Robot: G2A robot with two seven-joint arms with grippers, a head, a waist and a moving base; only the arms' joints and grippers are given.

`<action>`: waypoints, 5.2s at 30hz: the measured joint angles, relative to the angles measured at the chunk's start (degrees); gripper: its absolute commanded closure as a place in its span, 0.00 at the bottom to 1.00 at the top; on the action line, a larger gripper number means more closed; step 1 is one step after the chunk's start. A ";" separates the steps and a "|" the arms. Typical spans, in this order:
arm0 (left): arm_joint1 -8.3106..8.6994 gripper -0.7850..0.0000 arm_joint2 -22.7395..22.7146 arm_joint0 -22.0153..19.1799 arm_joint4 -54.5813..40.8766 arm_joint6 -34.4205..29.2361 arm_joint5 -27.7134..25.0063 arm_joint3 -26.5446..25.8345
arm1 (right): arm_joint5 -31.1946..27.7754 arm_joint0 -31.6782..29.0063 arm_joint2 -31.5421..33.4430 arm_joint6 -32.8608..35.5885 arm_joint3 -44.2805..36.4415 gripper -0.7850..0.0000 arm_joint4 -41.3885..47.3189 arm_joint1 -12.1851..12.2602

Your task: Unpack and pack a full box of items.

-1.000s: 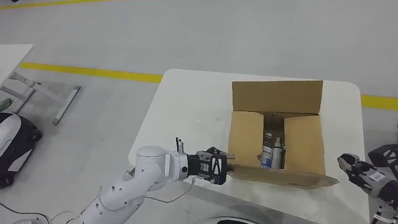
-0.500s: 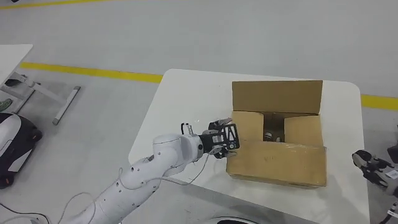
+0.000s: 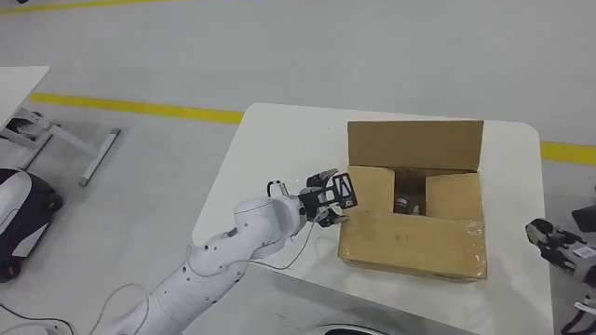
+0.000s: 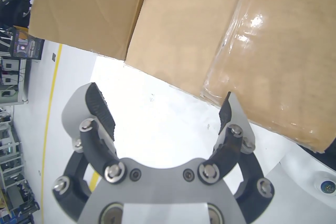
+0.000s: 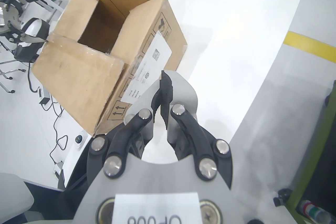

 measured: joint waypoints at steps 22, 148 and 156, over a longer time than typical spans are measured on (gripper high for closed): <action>0.91 0.00 -8.94 7.30 -5.51 1.57 -1.92 -9.22 | 1.19 21.63 -13.41 0.98 17.04 1.00 3.19 -1.44; -1.14 0.00 -2.30 3.85 -6.72 9.63 3.25 12.05 | 2.25 25.65 -39.87 -18.63 16.44 1.00 -14.25 -10.07; -2.11 0.95 0.22 1.43 -6.40 14.71 5.60 16.24 | 1.83 25.75 -39.80 -18.08 16.79 1.00 -14.33 -10.43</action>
